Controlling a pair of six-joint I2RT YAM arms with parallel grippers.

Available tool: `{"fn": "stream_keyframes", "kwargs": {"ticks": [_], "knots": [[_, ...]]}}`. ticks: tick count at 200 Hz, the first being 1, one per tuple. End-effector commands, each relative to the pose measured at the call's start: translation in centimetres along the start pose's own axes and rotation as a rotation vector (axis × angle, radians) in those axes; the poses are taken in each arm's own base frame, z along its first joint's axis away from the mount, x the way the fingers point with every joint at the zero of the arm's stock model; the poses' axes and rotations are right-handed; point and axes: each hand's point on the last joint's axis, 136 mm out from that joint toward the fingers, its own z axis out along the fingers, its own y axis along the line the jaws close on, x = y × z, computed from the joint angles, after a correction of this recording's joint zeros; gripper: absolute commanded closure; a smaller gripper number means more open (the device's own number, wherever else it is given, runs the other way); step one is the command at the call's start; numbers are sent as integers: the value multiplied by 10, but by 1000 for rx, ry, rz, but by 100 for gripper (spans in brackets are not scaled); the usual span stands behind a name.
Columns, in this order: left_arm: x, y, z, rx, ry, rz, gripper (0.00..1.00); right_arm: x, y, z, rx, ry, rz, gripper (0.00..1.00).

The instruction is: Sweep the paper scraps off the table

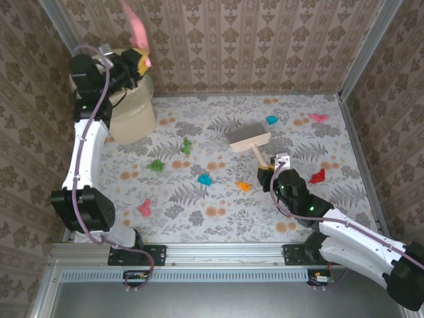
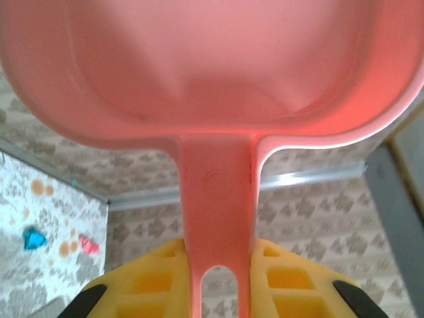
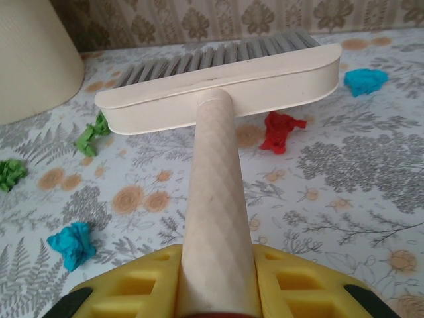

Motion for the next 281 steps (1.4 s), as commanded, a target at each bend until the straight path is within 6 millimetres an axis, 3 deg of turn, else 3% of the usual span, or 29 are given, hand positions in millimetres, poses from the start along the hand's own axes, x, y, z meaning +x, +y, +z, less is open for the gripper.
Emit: {"fn": "stream_keyframes", "kwargs": {"ticks": [1, 26, 64, 90, 96, 165, 190, 237, 263, 281], "knots": [[52, -4, 2, -79, 135, 188, 100, -13, -14, -7, 71, -75, 43, 100], [97, 14, 14, -168, 239, 288, 100, -16, -23, -11, 114, -97, 57, 100], [149, 78, 23, -381, 390, 415, 100, -19, -39, -19, 189, -134, 85, 100], [172, 124, 18, -537, 455, 517, 100, -20, -59, -28, 291, -159, 120, 100], [188, 132, 19, -559, 493, 548, 100, -21, -63, -29, 311, -164, 129, 100], [273, 229, -5, -862, 806, 824, 100, -16, -96, -40, 462, -145, 199, 100], [281, 257, -12, -953, 870, 864, 100, -10, -108, -41, 493, -113, 272, 100], [293, 290, -13, -1003, 965, 917, 100, -4, -120, -41, 484, -19, 452, 100], [296, 305, -10, -1045, 1013, 960, 100, -14, -113, -37, 487, 73, 519, 100], [294, 315, -7, -1070, 1032, 996, 100, -28, -97, -28, 433, 135, 554, 100]]}}
